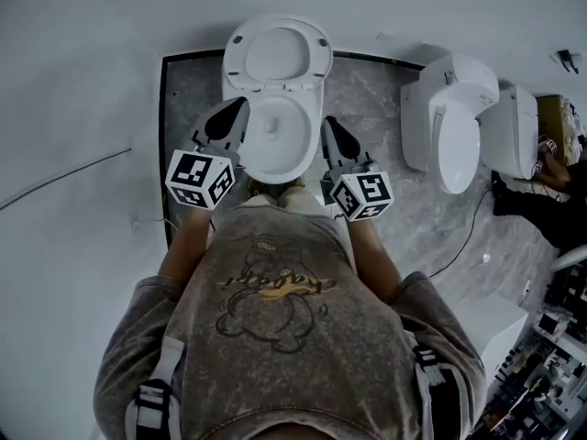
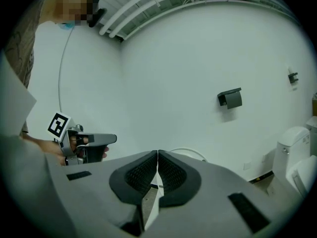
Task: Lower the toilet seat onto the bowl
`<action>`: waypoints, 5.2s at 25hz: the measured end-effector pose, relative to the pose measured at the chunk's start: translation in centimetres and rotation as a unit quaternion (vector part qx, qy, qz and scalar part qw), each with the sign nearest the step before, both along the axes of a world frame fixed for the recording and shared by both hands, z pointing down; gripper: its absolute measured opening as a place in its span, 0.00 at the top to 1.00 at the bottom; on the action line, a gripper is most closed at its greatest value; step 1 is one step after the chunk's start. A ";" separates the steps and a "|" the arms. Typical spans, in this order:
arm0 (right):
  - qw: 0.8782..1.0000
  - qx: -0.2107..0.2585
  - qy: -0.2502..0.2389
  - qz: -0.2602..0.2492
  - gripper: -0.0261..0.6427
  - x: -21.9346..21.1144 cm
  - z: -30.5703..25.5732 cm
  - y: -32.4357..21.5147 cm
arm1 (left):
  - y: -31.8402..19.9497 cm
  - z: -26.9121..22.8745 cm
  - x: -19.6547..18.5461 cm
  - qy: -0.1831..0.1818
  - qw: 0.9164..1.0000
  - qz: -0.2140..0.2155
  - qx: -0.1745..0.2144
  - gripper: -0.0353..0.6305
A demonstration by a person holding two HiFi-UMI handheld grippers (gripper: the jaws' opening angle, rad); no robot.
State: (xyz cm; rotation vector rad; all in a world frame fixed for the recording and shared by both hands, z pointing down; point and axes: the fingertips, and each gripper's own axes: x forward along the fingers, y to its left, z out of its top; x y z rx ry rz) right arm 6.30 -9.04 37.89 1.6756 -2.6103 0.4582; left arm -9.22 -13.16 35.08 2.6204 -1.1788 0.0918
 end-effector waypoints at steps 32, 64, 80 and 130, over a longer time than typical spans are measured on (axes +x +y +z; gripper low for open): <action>0.991 -0.029 0.057 -0.117 0.54 3.2 4.6 -21.2 | -19.3 6.1 5.2 -0.067 0.997 0.012 -0.020 0.51; 0.979 -0.089 0.116 -0.140 0.54 1.3 14.6 -27.8 | -26.3 17.3 6.3 -0.147 0.987 0.017 -0.068 0.51; 0.978 -0.116 0.138 -0.109 0.54 -0.4 14.9 -17.4 | -15.2 17.6 4.7 -0.143 0.984 0.065 -0.085 0.51; 0.903 -0.377 0.088 -0.187 0.54 -3.0 42.8 14.3 | 16.6 45.9 2.1 -0.168 0.920 0.052 -0.350 0.51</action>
